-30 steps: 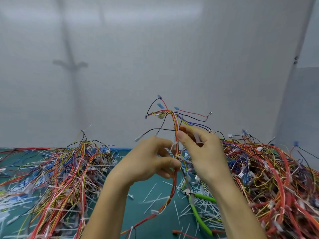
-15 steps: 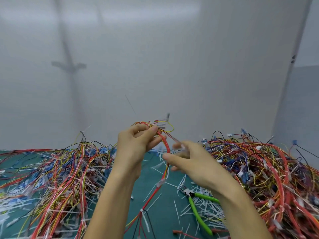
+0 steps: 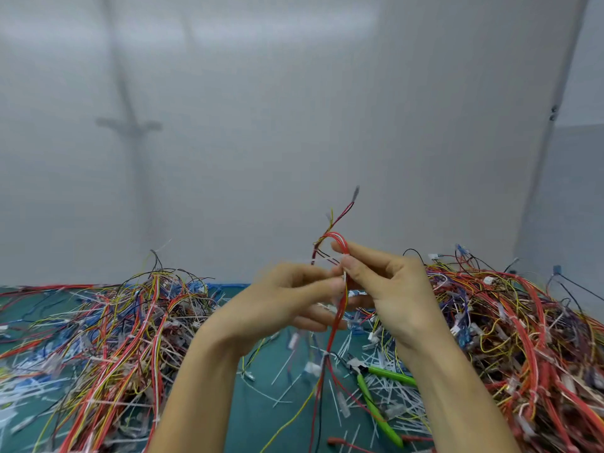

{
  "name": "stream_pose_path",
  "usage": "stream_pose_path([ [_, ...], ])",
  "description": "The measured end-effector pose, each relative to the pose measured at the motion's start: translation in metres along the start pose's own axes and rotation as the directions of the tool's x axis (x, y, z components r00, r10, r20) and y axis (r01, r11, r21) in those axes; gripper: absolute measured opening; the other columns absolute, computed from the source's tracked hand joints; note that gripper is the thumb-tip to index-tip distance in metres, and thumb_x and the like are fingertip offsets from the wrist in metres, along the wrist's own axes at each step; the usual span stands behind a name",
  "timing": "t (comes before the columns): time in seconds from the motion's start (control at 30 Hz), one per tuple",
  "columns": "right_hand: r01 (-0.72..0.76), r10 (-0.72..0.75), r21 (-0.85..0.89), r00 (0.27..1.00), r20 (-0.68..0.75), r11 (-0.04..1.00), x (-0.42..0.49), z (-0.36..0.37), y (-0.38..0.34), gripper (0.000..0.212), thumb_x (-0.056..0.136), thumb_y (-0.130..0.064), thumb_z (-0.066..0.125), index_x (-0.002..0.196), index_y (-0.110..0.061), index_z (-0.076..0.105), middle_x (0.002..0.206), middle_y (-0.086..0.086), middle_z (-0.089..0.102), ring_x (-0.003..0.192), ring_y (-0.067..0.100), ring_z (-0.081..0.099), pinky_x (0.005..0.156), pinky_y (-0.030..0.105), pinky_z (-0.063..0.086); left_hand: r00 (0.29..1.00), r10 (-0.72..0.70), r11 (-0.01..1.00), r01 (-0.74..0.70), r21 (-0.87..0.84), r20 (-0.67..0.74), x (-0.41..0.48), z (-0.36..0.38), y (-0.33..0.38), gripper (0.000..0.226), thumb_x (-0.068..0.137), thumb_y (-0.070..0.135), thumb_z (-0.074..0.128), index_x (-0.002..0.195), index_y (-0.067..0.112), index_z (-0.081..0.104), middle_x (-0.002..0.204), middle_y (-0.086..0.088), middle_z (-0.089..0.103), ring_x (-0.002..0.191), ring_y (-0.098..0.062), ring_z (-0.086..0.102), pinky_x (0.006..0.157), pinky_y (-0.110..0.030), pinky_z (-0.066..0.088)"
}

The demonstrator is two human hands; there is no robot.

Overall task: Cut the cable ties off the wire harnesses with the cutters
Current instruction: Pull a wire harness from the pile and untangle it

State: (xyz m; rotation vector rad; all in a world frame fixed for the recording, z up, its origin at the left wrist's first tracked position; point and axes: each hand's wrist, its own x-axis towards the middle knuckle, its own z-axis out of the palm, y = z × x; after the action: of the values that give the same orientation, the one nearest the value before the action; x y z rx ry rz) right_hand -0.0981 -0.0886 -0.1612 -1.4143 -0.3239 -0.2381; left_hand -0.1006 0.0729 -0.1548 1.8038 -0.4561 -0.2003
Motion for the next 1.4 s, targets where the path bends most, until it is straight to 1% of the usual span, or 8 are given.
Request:
stream_pose_path([
  [0.17,0.019,-0.018,0.033,0.998,-0.055,0.999,0.002,0.001,0.001,0.022,0.092,-0.01,0.064,0.109,-0.019,0.076,0.079,0.003,0.075,0.065,0.008,0.067,0.055,0.022,0.056,0.993,-0.031,0.99,0.016,0.14,0.111,0.005,0.005,-0.008,0.02,0.085,0.011,0.073,0.105,0.011,0.07,0.094,-0.01,0.077,0.087,-0.019,0.073,0.067,-0.019,0.054],
  [0.4,0.007,-0.005,-0.045,0.999,0.033,0.999,0.005,-0.003,0.002,0.029,0.096,-0.012,0.06,0.124,-0.016,0.066,0.101,-0.002,0.077,0.099,0.007,0.071,0.091,0.024,0.056,0.961,0.142,0.975,-0.177,-0.134,-0.238,0.015,0.004,-0.013,0.011,0.09,0.002,0.064,0.094,0.009,0.072,0.088,-0.011,0.077,0.078,-0.016,0.073,0.071,-0.023,0.058],
  [0.67,-0.168,0.258,-0.297,0.921,0.294,0.94,-0.003,-0.003,0.002,0.016,0.093,-0.02,0.066,0.107,-0.028,0.064,0.106,0.004,0.075,0.089,0.015,0.074,0.075,0.018,0.054,0.849,0.126,0.878,-0.336,-0.34,-0.513,0.018,-0.001,-0.012,0.015,0.092,0.004,0.059,0.105,0.004,0.066,0.095,-0.01,0.076,0.085,-0.017,0.074,0.073,-0.024,0.06],
  [0.97,-0.194,0.227,-0.145,0.939,0.259,0.97,0.0,-0.004,0.01,0.018,0.091,0.004,0.062,0.092,-0.011,0.073,0.08,0.008,0.077,0.067,0.015,0.072,0.063,0.026,0.06,0.874,0.035,0.675,-0.378,-0.633,-0.485,0.019,-0.001,-0.005,0.026,0.092,0.008,0.057,0.117,-0.002,0.054,0.103,-0.014,0.075,0.095,-0.026,0.073,0.069,-0.025,0.059],
  [1.07,-0.179,0.234,-0.205,0.928,0.291,0.962,0.0,-0.004,0.011,0.02,0.09,0.003,0.064,0.088,-0.014,0.075,0.083,0.007,0.078,0.072,0.016,0.074,0.067,0.023,0.056,0.875,-0.051,0.562,-0.373,-0.738,-0.481,0.016,-0.01,-0.003,0.034,0.097,0.025,0.053,0.113,-0.005,0.054,0.1,-0.018,0.074,0.09,-0.027,0.074,0.065,-0.027,0.059],
  [1.17,-0.135,0.243,-0.311,0.908,0.341,0.941,-0.001,-0.004,0.013,0.02,0.088,0.003,0.068,0.086,-0.015,0.076,0.081,0.004,0.078,0.073,0.015,0.072,0.063,0.018,0.054,0.871,-0.049,0.608,-0.363,-0.706,-0.489,0.014,-0.018,-0.006,0.053,0.094,0.04,0.052,0.121,-0.006,0.052,0.106,-0.019,0.073,0.094,-0.028,0.073,0.066,-0.027,0.059],
  [1.3,-0.025,0.23,-0.498,0.906,0.354,0.867,0.001,-0.006,0.016,0.016,0.083,-0.005,0.076,0.087,-0.02,0.08,0.083,0.002,0.078,0.084,0.028,0.073,0.084,0.034,0.06,0.939,-0.047,0.563,-0.257,-0.786,-0.341,0.01,-0.026,-0.009,0.072,0.091,0.061,0.047,0.122,-0.004,0.054,0.116,-0.02,0.069,0.101,-0.03,0.071,0.071,-0.036,0.061],
  [1.4,0.016,0.264,-0.561,0.871,0.414,0.827,0.003,-0.009,0.016,0.019,0.081,-0.009,0.079,0.093,-0.023,0.08,0.078,-0.005,0.076,0.069,0.014,0.069,0.066,0.02,0.054,0.935,-0.113,0.517,-0.234,-0.823,-0.336,0.011,-0.026,-0.012,0.062,0.096,0.054,0.043,0.121,-0.002,0.054,0.108,-0.017,0.073,0.08,-0.02,0.075,0.059,-0.029,0.06],
])
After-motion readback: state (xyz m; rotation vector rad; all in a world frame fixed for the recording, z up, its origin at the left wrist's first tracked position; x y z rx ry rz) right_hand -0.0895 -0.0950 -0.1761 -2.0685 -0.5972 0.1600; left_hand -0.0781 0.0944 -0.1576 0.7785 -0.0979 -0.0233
